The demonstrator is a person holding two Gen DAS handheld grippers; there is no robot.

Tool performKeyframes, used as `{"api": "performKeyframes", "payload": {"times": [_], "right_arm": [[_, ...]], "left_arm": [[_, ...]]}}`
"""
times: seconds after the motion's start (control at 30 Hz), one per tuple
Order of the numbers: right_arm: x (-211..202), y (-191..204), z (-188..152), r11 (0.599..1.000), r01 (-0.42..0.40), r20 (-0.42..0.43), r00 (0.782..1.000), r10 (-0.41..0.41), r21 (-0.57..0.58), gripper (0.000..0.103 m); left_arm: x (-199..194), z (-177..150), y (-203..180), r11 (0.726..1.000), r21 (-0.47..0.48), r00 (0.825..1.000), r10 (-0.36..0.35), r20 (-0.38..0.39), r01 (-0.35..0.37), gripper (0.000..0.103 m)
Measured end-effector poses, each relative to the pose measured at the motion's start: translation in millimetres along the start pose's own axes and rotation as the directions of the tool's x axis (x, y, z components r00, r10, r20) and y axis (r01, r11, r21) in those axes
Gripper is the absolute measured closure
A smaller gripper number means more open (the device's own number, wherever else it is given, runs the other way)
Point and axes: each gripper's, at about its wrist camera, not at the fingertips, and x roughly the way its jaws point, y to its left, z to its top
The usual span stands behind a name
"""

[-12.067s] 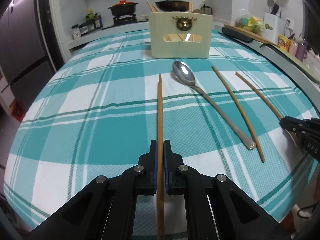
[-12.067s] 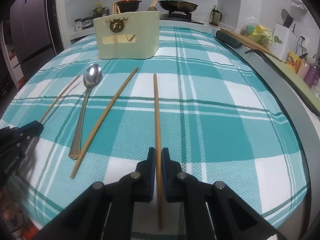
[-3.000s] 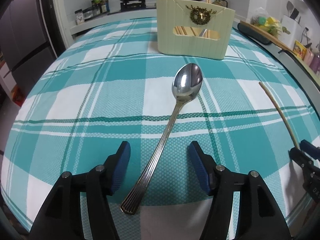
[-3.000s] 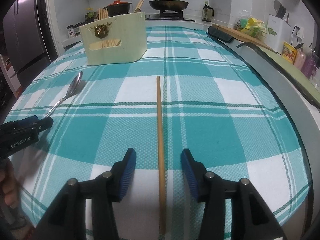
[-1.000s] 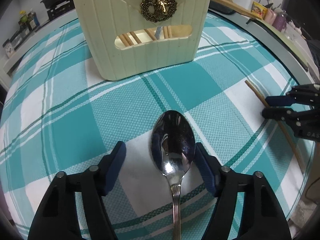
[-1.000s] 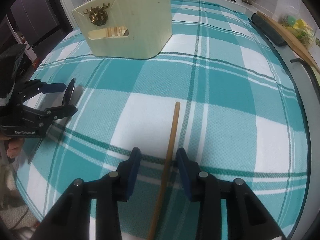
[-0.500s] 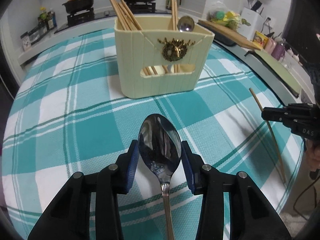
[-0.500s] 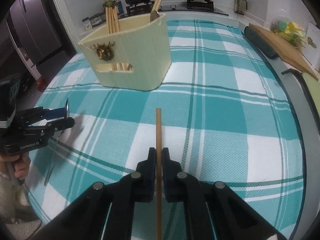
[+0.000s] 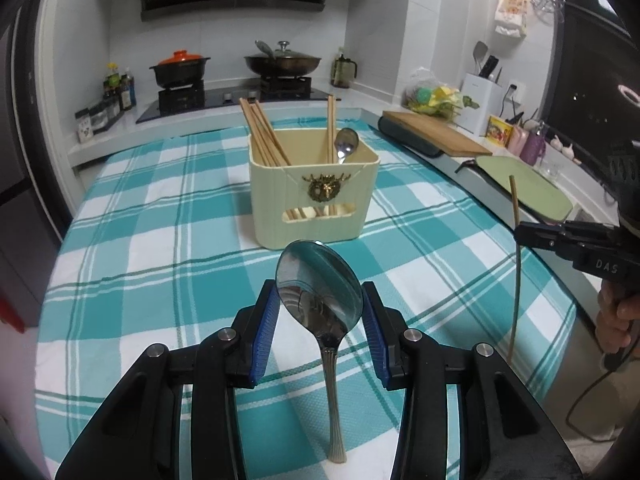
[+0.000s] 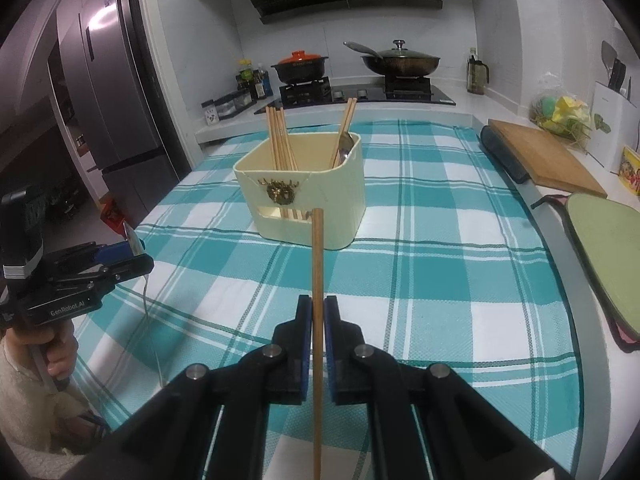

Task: Organize utensils
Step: 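Carry the spoon over the cream box while the right gripper carries the chopstick there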

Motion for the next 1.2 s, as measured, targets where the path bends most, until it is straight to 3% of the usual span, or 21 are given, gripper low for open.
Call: {"api": "performKeyframes", "payload": {"times": [0.37,1.2], "right_arm": [[-37.7,7.9,8.1,1.000,0.016,0.115,0.993,-0.013,-0.018,0.097],[-60.6,15.6,34.0,1.000,-0.012,0.204,0.979,0.017,-0.028,0.097]], "left_arm": [[-32.0,9.3,-9.3,1.000,0.008,0.996,0.002,0.094,-0.002,0.063],[-63.0,42.8,-5.5,1.000,-0.016,0.984,-0.023,0.176,0.026,0.063]]}}
